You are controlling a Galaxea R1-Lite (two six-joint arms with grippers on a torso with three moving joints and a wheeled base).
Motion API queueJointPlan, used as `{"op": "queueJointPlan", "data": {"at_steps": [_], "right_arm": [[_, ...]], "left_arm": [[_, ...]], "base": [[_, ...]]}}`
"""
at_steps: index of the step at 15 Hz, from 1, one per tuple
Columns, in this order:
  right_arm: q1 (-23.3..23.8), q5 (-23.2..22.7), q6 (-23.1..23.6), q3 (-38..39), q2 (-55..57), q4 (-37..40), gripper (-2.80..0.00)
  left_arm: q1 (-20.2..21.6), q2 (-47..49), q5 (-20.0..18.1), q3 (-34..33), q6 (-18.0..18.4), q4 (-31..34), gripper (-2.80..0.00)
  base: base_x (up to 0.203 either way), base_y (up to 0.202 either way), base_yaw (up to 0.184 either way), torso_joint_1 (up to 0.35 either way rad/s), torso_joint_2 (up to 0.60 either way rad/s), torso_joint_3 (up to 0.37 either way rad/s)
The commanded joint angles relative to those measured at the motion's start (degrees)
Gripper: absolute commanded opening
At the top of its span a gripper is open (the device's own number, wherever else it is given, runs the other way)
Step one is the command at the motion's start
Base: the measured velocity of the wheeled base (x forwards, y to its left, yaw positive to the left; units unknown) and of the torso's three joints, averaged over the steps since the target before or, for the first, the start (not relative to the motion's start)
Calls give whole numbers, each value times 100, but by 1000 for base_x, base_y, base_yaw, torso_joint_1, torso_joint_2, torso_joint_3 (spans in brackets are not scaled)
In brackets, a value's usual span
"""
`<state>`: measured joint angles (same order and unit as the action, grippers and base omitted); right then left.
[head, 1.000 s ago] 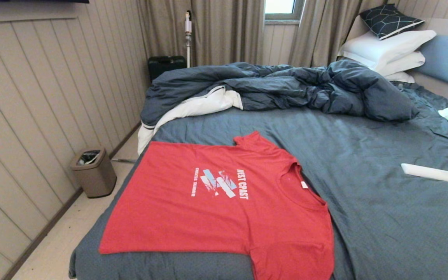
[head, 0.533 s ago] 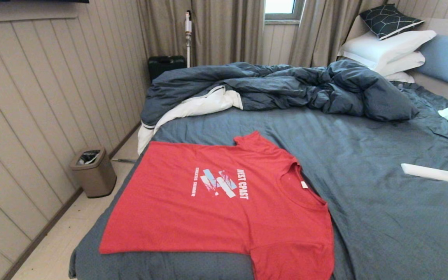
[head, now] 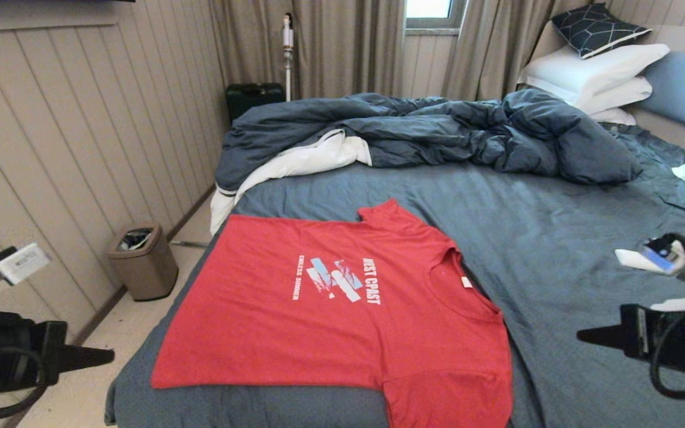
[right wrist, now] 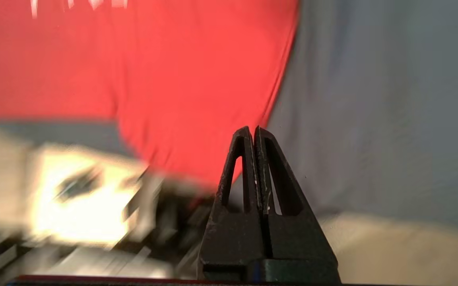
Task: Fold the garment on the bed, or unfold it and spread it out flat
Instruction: Fold the red T-shirt
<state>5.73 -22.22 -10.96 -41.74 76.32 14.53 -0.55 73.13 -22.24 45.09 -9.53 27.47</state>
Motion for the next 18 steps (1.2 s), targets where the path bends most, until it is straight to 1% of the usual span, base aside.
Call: {"op": "queueJointPlan", "data": {"at_steps": [1,4,7,8,11,13,15,16,18], "right_arm": [[247,-434,37,-3,869,211,-280],[280,-529,207,233,1075,248,-280],[275,-509,233,313,1344,191,-280],[267,-511,256,393,1437,55,-280],[44,-504,186,843,1553,-663,-280],[11,-480,73,956,1885,-1283,-280],[-36,-443,-16,999,2146,-1731,-280],[-89,-374,-26,1004,2151,-1827,-280],[-198,43,-10,1063,2267,-2206,-280]], "left_arm": [[-42,1126,-128,98,-75,16,-280],[-240,1529,-204,45,-186,-365,-280],[-244,1624,-209,28,-225,-557,-280],[-234,1635,-201,26,-232,-604,-280],[-226,1649,-201,9,-225,-603,-280],[-226,1661,-201,70,-225,-612,-280],[-226,1661,-175,97,-225,-612,-280],[-226,1652,-160,106,-225,-612,-280],[-226,1680,-149,141,-225,-621,-280]], "base": [[0,0,0,0,0,0],[0,0,0,0,0,0],[0,0,0,0,0,0],[0,0,0,0,0,0],[0,0,0,0,0,0],[0,0,0,0,0,0],[0,0,0,0,0,0],[0,0,0,0,0,0],[0,0,0,0,0,0]]}}
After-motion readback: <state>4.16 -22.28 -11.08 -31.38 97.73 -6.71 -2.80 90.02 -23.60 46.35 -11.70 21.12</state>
